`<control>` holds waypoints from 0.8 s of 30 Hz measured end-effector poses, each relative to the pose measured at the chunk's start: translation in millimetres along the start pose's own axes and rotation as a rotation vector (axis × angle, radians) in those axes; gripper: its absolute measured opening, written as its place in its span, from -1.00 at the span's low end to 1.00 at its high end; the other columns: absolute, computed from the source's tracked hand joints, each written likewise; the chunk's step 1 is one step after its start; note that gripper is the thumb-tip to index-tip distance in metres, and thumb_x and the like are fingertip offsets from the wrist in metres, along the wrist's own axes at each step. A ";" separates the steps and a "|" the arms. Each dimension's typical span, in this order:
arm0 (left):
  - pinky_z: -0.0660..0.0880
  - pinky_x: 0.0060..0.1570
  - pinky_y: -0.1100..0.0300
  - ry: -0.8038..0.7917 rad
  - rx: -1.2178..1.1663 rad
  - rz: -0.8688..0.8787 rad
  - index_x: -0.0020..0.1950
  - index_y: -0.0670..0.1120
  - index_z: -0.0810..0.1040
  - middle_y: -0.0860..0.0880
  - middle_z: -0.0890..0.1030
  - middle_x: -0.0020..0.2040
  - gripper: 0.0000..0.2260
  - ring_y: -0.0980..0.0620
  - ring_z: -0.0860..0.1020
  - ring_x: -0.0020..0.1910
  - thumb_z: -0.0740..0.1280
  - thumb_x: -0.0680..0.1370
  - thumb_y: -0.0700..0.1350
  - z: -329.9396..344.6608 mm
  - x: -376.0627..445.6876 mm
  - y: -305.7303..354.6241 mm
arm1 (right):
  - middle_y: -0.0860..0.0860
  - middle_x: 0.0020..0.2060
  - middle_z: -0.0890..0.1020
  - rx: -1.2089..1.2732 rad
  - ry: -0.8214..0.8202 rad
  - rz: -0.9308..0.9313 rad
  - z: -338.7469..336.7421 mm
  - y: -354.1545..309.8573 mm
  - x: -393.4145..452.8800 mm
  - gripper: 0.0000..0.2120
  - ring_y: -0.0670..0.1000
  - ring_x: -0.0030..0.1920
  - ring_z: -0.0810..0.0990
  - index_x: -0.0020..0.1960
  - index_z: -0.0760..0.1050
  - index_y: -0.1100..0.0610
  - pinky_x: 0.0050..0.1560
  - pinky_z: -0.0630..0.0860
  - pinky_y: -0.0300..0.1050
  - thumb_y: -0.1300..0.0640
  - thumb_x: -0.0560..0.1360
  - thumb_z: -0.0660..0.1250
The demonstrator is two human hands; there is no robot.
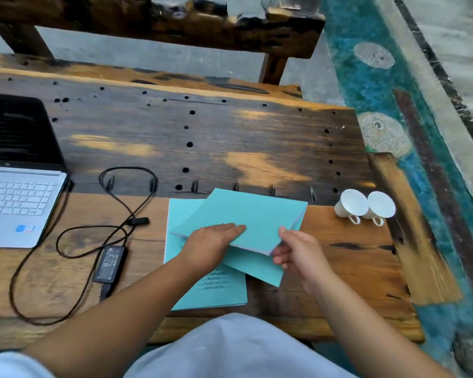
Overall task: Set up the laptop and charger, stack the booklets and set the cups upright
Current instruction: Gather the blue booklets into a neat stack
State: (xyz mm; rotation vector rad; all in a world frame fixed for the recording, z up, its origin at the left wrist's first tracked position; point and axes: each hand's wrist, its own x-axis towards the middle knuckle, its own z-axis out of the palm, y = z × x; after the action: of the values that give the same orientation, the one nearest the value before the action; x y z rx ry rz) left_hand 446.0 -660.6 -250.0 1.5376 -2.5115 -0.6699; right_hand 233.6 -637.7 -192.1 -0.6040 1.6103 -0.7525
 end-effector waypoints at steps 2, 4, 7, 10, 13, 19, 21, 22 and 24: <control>0.48 0.26 0.01 0.071 -0.144 -0.058 0.45 0.06 0.45 0.00 0.51 0.40 -0.47 -0.10 0.51 0.34 0.21 0.52 -0.32 0.4 -4.6 -4.6 | -0.03 -0.37 0.60 -0.177 0.254 -0.238 -8.8 2.4 6.8 -0.79 -0.13 -0.41 0.51 -0.15 0.59 0.11 -0.36 0.42 -0.16 0.07 0.58 0.27; 0.43 0.33 0.03 0.095 -0.213 -0.068 0.41 0.03 0.50 -0.02 0.53 0.38 -0.46 -0.09 0.50 0.35 0.21 0.49 -0.38 -2.6 -7.7 -10.0 | -0.05 -0.24 0.61 -0.161 0.440 -0.322 -16.6 3.9 13.5 -0.86 -0.08 -0.23 0.54 -0.10 0.57 0.02 -0.19 0.45 -0.07 0.14 0.56 0.25; 0.43 0.32 0.13 0.170 -0.340 -0.131 0.38 0.00 0.54 -0.07 0.57 0.33 -0.49 -0.08 0.53 0.31 0.25 0.50 -0.41 -9.0 -11.4 -16.7 | 0.08 -0.05 0.60 0.104 0.395 -0.008 -20.4 8.4 26.3 -0.75 0.06 -0.07 0.57 0.16 0.52 0.05 -0.05 0.51 0.02 0.26 0.58 0.16; 0.47 -0.09 0.36 0.260 -0.510 -0.211 0.25 0.06 0.61 -0.02 0.69 0.01 -0.66 0.13 0.62 -0.08 0.32 0.57 -0.29 -18.9 -10.1 -16.7 | 0.25 0.13 0.64 0.170 -0.017 0.163 -9.7 19.6 24.8 -0.69 0.24 0.12 0.61 0.31 0.46 0.19 0.25 0.48 0.23 0.33 0.59 0.19; 0.47 -0.27 0.21 0.189 -0.689 -0.279 -0.08 0.34 0.50 0.07 0.61 -0.16 -0.69 0.16 0.53 -0.24 0.30 0.62 -0.14 -32.4 -8.6 -9.8 | 0.28 0.18 0.62 0.218 -0.306 -0.005 18.7 16.4 11.8 -0.62 0.17 0.07 0.64 0.27 0.51 0.16 0.16 0.54 0.19 0.34 0.47 0.39; 0.50 0.05 0.30 0.021 -1.088 -0.169 0.19 0.17 0.53 0.26 0.66 0.09 -0.66 0.24 0.59 0.12 0.30 0.51 0.29 -43.1 -21.3 -3.0 | -0.13 0.11 0.59 -0.145 -0.394 -0.258 70.6 3.8 4.6 -0.27 -0.03 0.04 0.67 0.49 0.18 -0.29 0.06 0.61 -0.07 0.19 0.50 0.44; 0.53 0.15 0.19 0.015 -1.116 -0.162 0.31 0.07 0.48 0.14 0.65 0.19 -0.38 0.12 0.58 0.22 0.41 0.35 0.35 -42.2 -25.2 -6.0 | -0.01 0.19 0.51 -0.239 -0.372 -0.299 78.6 -0.3 7.2 -0.16 0.00 0.02 0.68 0.54 0.11 -0.27 0.10 0.62 -0.01 0.24 0.48 0.46; 0.55 0.17 0.07 0.060 -1.120 -0.206 0.31 0.00 0.50 0.05 0.66 0.18 -0.32 0.04 0.60 0.21 0.50 0.30 0.31 -40.4 -26.9 -6.1 | 0.03 0.23 0.48 -0.252 -0.390 -0.306 81.4 -1.1 9.1 -0.15 0.04 0.03 0.68 0.54 0.10 -0.26 0.13 0.61 0.01 0.28 0.48 0.44; 0.58 0.13 -0.07 0.235 -1.138 -0.348 0.19 -0.05 0.57 -0.04 0.69 0.08 -0.52 -0.08 0.64 0.13 0.55 0.34 0.08 -33.6 -26.3 -7.8 | 0.03 0.29 0.42 -0.277 -0.488 -0.322 86.1 0.7 10.9 -0.17 0.02 0.10 0.64 0.53 0.13 -0.21 0.17 0.59 -0.01 0.38 0.49 0.38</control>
State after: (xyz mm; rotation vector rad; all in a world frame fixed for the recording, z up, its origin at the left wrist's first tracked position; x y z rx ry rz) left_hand 475.8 -650.9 -220.0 1.3946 -1.2112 -1.4821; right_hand 316.7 -657.5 -207.7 -1.1714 1.1805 -0.5561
